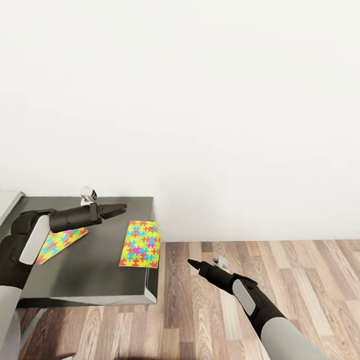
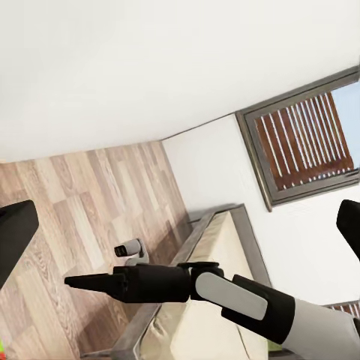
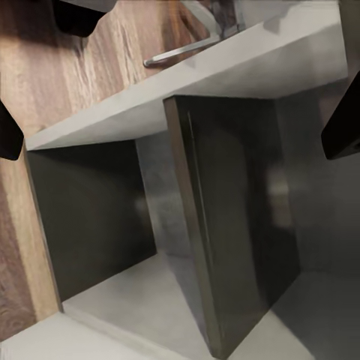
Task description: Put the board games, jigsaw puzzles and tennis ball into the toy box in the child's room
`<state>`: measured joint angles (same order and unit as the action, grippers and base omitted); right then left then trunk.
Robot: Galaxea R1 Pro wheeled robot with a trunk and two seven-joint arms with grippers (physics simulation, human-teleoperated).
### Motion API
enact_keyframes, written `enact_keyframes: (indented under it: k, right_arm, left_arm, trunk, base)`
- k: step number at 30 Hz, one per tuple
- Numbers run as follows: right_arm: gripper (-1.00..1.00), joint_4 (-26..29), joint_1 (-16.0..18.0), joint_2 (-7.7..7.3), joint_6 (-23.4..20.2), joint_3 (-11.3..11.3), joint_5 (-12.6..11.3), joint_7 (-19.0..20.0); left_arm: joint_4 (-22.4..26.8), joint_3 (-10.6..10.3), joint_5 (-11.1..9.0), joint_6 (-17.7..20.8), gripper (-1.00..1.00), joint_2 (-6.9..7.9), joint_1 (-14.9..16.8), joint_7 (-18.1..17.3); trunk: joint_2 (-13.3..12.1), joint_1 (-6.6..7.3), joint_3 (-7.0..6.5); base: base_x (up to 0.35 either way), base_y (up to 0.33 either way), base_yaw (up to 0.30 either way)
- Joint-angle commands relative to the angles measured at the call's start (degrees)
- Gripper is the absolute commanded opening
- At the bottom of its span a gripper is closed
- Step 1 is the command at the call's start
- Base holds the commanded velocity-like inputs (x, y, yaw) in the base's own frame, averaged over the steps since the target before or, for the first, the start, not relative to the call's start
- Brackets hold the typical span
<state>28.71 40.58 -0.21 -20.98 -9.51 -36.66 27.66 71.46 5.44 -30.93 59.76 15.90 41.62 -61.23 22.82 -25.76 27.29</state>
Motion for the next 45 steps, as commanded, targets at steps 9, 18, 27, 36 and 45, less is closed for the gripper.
enact_keyframes:
  k: [9,18,27,36,45]
  right_arm:
    - [1.00,0.03,0.03,0.03,-0.24,-0.07,-0.25,0.06]
    - [1.00,0.03,-0.02,-0.07,0.10,0.04,-0.21,0.19]
    - [1.00,0.03,-0.03,-0.06,0.25,-0.18,-0.17,0.20]
    - [1.00,0.03,-0.04,-0.05,0.24,-0.23,-0.21,0.20]
    - [1.00,0.03,-0.04,0.00,0.20,-0.25,-0.16,0.24]
  left_arm:
    - [0.00,0.01,0.08,0.24,1.00,0.00,0.04,-0.20]
    - [0.00,0.01,0.16,0.24,1.00,-0.07,0.04,-0.20]
    - [0.00,0.01,0.16,0.24,1.00,-0.08,0.04,-0.20]
    - [0.03,0.01,0.16,0.24,1.00,-0.04,0.04,-0.20]
    - [0.16,-0.07,0.16,0.24,1.00,-0.08,0.04,-0.22]
  trunk:
    - [0.09,-0.02,0.08]
    - [0.09,-0.02,0.08]
    - [0.09,-0.02,0.08]
    - [0.09,-0.02,0.08]
    - [0.09,-0.02,0.08]
  base:
    - [-0.014,0.000,0.021]
    - [-0.001,0.000,0.001]
    - [0.000,0.000,0.000]
    - [0.000,0.000,0.000]
    - [0.000,0.000,0.000]
